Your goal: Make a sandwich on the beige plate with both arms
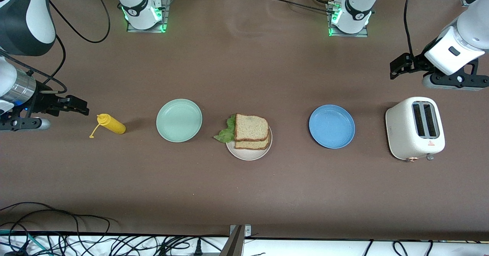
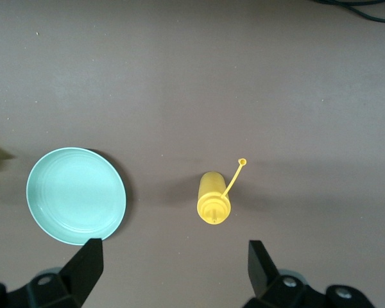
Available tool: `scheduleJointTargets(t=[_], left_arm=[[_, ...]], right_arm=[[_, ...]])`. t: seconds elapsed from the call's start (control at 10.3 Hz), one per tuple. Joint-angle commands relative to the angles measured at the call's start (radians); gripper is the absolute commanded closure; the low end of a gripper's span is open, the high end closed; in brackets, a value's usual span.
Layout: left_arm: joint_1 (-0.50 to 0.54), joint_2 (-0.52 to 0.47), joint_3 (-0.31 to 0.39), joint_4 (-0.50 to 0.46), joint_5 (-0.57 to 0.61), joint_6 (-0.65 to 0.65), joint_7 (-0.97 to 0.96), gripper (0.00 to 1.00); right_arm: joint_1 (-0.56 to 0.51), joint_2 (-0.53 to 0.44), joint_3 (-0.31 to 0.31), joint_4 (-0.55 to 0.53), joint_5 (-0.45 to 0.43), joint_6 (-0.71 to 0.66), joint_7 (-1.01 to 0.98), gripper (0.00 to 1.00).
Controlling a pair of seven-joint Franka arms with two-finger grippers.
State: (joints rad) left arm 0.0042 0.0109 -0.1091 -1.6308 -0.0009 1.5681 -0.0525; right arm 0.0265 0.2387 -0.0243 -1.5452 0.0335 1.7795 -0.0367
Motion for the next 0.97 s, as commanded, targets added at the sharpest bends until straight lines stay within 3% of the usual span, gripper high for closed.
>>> scheduleJointTargets(t=[0.0, 0.87], left_arm=[[0.010, 0.014, -0.006, 0.035, -0.019, -0.025, -0.001, 0.00], [0.010, 0.015, -0.008, 0.034, -0.019, -0.025, -0.001, 0.00]], right_arm=[[-0.013, -0.022, -0.023, 0.008, 0.005, -0.008, 0.006, 0.00], [0.001, -0.025, -0.009, 0.023, -0.007, -0.031, 0.004, 0.00]])
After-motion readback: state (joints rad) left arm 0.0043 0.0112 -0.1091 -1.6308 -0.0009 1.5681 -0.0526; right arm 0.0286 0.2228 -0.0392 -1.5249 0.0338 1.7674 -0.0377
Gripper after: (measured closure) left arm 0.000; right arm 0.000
